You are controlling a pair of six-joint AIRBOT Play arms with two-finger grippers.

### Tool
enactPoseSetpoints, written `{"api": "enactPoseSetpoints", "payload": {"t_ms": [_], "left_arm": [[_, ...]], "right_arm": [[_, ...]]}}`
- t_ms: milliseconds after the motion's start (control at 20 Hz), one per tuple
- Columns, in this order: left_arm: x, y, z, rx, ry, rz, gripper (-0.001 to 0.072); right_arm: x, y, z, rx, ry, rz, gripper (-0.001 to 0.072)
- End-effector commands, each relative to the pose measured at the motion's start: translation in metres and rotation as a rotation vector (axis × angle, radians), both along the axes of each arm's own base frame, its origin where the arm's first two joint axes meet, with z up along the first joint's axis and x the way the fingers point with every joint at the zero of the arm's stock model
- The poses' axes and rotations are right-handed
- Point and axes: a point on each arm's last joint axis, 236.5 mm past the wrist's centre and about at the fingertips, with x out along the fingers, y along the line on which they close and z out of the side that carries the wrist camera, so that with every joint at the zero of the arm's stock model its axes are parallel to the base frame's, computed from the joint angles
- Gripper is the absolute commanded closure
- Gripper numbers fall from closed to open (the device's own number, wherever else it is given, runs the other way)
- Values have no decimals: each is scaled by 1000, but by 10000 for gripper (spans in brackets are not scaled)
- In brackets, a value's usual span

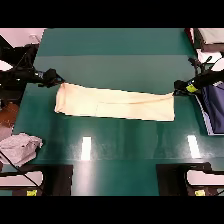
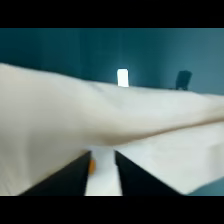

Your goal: Fold the shirts.

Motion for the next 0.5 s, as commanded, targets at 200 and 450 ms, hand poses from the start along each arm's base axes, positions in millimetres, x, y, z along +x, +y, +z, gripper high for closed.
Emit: {"api": "enactPoseSetpoints", "payload": {"t_ms": [200,450], "left_arm": [[19,9,2,-4,-18,85,222],[-30,-24,-7,-32,106,-133,681]], "right_arm": [[22,-15,12,184,-83,-110,224],[-50,-40,-25,299,105,-98,224]]}}
